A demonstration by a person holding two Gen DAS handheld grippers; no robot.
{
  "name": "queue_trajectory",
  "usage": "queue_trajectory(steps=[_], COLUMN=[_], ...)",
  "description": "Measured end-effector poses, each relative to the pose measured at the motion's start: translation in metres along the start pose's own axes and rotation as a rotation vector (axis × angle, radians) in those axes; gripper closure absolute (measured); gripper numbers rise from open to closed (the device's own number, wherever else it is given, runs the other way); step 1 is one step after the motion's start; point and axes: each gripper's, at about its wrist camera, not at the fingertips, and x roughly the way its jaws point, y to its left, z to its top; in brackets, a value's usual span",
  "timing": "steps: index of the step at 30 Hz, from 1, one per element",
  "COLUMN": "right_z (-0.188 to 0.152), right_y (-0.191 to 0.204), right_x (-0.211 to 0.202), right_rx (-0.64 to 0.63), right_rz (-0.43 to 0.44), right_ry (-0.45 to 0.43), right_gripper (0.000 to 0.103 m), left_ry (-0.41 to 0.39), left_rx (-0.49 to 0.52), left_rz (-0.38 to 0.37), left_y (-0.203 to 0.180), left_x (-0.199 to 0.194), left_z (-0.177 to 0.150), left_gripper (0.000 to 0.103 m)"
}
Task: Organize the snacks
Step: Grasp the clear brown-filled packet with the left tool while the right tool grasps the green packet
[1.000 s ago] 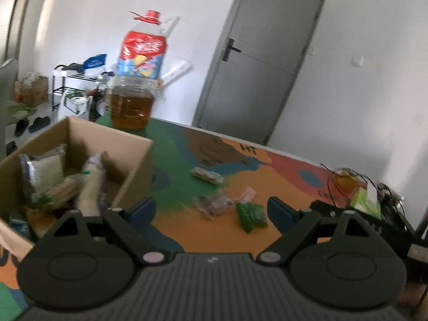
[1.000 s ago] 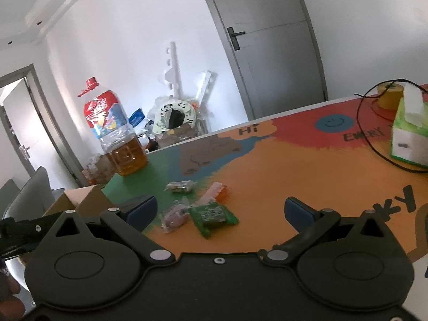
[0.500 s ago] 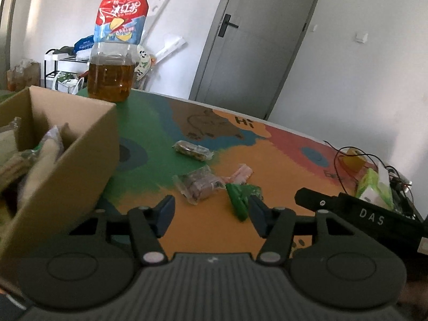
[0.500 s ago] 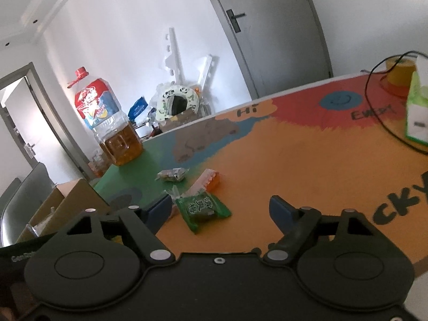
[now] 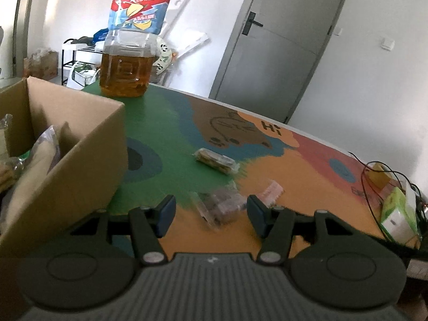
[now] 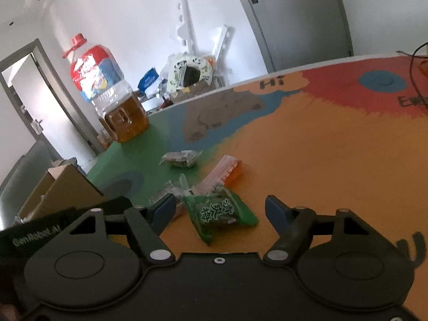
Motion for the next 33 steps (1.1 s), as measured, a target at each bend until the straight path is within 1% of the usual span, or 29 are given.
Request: queue_trajectory(steps=[1, 3, 5, 6, 8, 12, 14, 17, 20, 23, 27, 28, 29, 30, 31, 32, 33], right_z=[-0.001, -0.003, -0.004, -0.004, -0.004, -0.003, -0.001, 0.001, 0.002, 0.003, 0.002, 0.002, 0.002, 0.002, 0.002, 0.002, 0.002], right_y=[0.0, 0.001, -0.001, -0.001, -0.003, -0.011, -0.017, -0.025, -0.033, -0.041, -0.043, -0.043, -0.042, -0.042, -0.041, -0.04, -0.04], right_x=[0.004, 0.01, 0.013, 0.013, 0.012, 0.004, -0.002, -0.006, -0.007, -0.008, -0.006, -0.005, -0.004, -0.005, -0.005, -0.006, -0.006], right_rx=[-0.008, -0.022, -0.034, -0.046, -0.033, -0.003, 0.025, 0.062, 0.09, 0.123, 0.128, 0.128, 0.126, 0.124, 0.122, 0.119, 0.116], right_rz=[0.003, 0.0, -0.002, -0.005, 0.016, 0.036, 0.04, 0.02, -0.019, -0.025, -0.038, -0.037, -0.036, -0.035, -0.034, -0.033, -0.032], right_ry=[0.009, 0.018, 0.017, 0.014, 0.015, -0.008, -0.033, -0.054, -0.066, -0.075, -0.072, -0.071, -0.07, -0.069, -0.071, -0.073, -0.075], right_gripper=[0.033, 0.04, 0.056, 0.059, 0.065, 0.066, 0.066, 0.066, 0.065, 0.065, 0.065, 0.065, 0.065, 0.065, 0.065, 0.065, 0.065], left_ry=[0.004, 0.014, 0.026, 0.031, 0.043, 0.05, 0.046, 0.056, 0.067, 0.086, 0.066, 0.065, 0.064, 0.065, 0.063, 0.062, 0.064], left_rx=[-0.001, 0.002, 0.003, 0.002, 0.003, 0.002, 0.006, 0.012, 0.016, 0.025, 0.067, 0.076, 0.078, 0.069, 0.063, 0.061, 0.058], left_rz=[0.002, 0.009, 0.017, 0.021, 0.028, 0.036, 0.029, 0.037, 0.053, 0.067, 0.078, 0.078, 0.076, 0.065, 0.057, 0.049, 0.041], left_y=[0.0, 0.001, 0.0, -0.001, -0.003, -0.012, -0.018, -0.025, -0.028, -0.03, -0.034, -0.035, -0.035, -0.033, -0.031, -0.03, -0.028], left_x=[0.003, 0.008, 0.015, 0.017, 0.023, 0.029, 0.032, 0.04, 0.048, 0.057, 0.059, 0.059, 0.058, 0.057, 0.057, 0.055, 0.053], left_z=[0.0, 0.0, 0.0, 0.0, 0.001, 0.005, 0.005, 0.004, 0.002, -0.003, -0.008, -0.008, -0.008, -0.008, -0.009, -0.009, -0.009], left_gripper=[0.045, 0.045, 0.045, 0.045, 0.045, 0.044, 0.041, 0.037, 0.037, 0.037, 0.037, 0.04, 0.047, 0.05, 0.057, 0.061, 0.062])
